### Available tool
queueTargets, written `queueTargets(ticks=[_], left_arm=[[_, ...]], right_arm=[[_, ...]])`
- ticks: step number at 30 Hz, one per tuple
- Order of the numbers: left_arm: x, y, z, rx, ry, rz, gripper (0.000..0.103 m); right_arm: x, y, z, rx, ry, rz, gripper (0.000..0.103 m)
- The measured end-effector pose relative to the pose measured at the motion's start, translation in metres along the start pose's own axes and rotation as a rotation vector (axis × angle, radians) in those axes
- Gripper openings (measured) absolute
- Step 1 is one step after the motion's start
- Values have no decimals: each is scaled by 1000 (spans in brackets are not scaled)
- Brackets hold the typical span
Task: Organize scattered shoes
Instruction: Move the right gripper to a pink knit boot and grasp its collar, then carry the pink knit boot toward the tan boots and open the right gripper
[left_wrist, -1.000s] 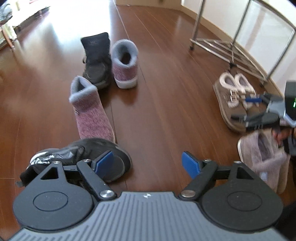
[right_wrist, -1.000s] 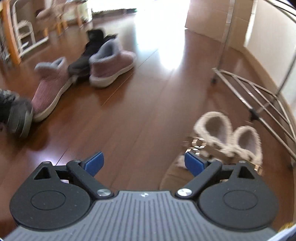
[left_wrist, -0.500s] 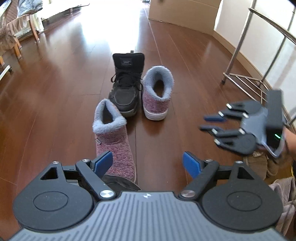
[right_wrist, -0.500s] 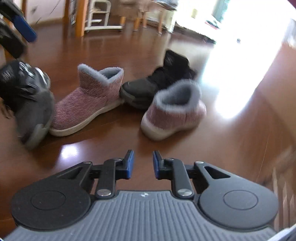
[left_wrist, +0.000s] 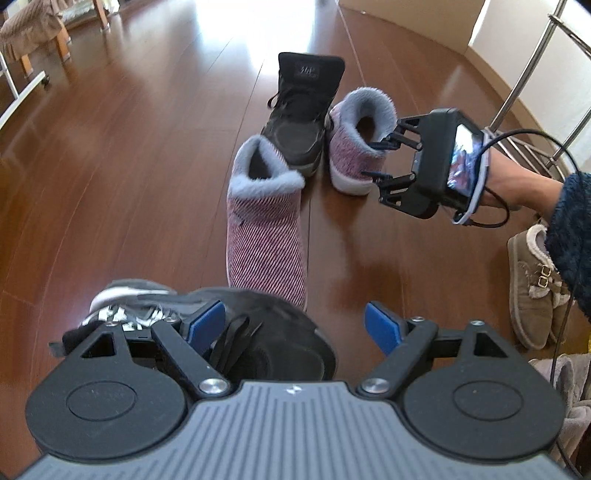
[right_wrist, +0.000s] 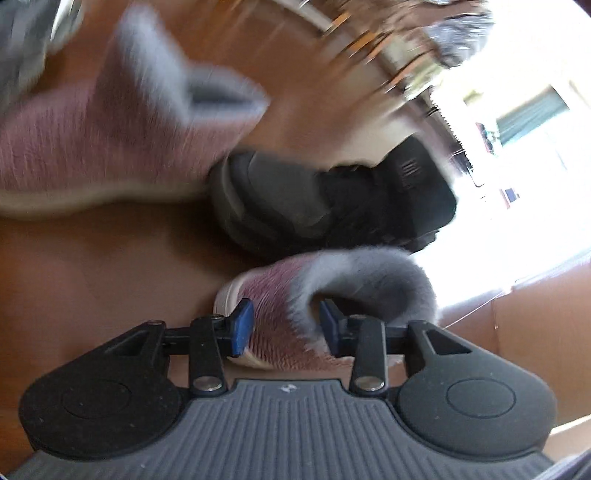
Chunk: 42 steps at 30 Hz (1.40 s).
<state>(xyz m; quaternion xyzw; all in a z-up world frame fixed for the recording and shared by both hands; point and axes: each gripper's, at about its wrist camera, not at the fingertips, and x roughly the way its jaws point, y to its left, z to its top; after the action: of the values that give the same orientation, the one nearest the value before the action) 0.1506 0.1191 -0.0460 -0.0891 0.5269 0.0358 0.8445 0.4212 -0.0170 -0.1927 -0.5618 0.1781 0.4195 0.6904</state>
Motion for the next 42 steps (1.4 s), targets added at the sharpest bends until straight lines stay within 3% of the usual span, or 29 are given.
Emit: queueTargets(ticks=[1, 3, 8, 12, 16, 22, 25, 28, 29, 30, 31, 32, 33, 34, 36, 38, 41, 42], left_arm=[[0, 0, -1, 2, 2, 0, 84], [-1, -1, -4, 7, 2, -1, 84], [-10, -9, -8, 34, -17, -10, 84], [-25, -17, -11, 71, -51, -21, 84], [-41, -23, -15, 109, -87, -30, 84], [-56, -26, -23, 150, -118, -24, 84], [-59, -27, -26, 155, -116, -15, 84], [-71, -24, -31, 168, -141, -1, 84], [-74, -21, -34, 168, -147, 4, 84], [-78, -18, -36, 168, -150, 10, 84], [-79, -15, -39, 166, -149, 16, 84], [-80, -13, -40, 163, -148, 22, 85], [-80, -9, -43, 157, -142, 31, 85], [-79, -6, -46, 149, -131, 37, 85], [-77, -1, -49, 136, -113, 43, 85], [-77, 1, -52, 129, -104, 44, 85], [-80, 3, -57, 140, -103, 54, 85], [-81, 4, -58, 143, -104, 60, 85]], right_arm=[[3, 4, -2, -9, 2, -12, 15], [-1, -6, -3, 125, -2, 11, 11], [-42, -64, -22, 762, -100, 170, 9], [-102, -87, -41, 1080, -230, 249, 7], [-161, -86, -56, 1243, -302, 308, 6], [-240, -47, -59, 1350, -224, 367, 0], [-231, -22, -42, 1284, -124, 409, 1], [-220, -7, -34, 1159, -90, 417, 7], [-220, -1, -29, 1040, -106, 421, 8], [-223, 5, -25, 949, -121, 414, 25], [-228, 11, -22, 867, -124, 416, 50], [-233, 21, -16, 718, -124, 423, 57], [-239, 33, -10, 587, -130, 425, 59], [-245, 55, 2, 342, -144, 426, 60], [-244, 84, 15, 70, -135, 390, 70], [-233, 108, 23, -124, -111, 344, 73], [-201, 122, 38, -142, -52, 436, 73], [-194, 124, 40, -121, -26, 464, 68]])
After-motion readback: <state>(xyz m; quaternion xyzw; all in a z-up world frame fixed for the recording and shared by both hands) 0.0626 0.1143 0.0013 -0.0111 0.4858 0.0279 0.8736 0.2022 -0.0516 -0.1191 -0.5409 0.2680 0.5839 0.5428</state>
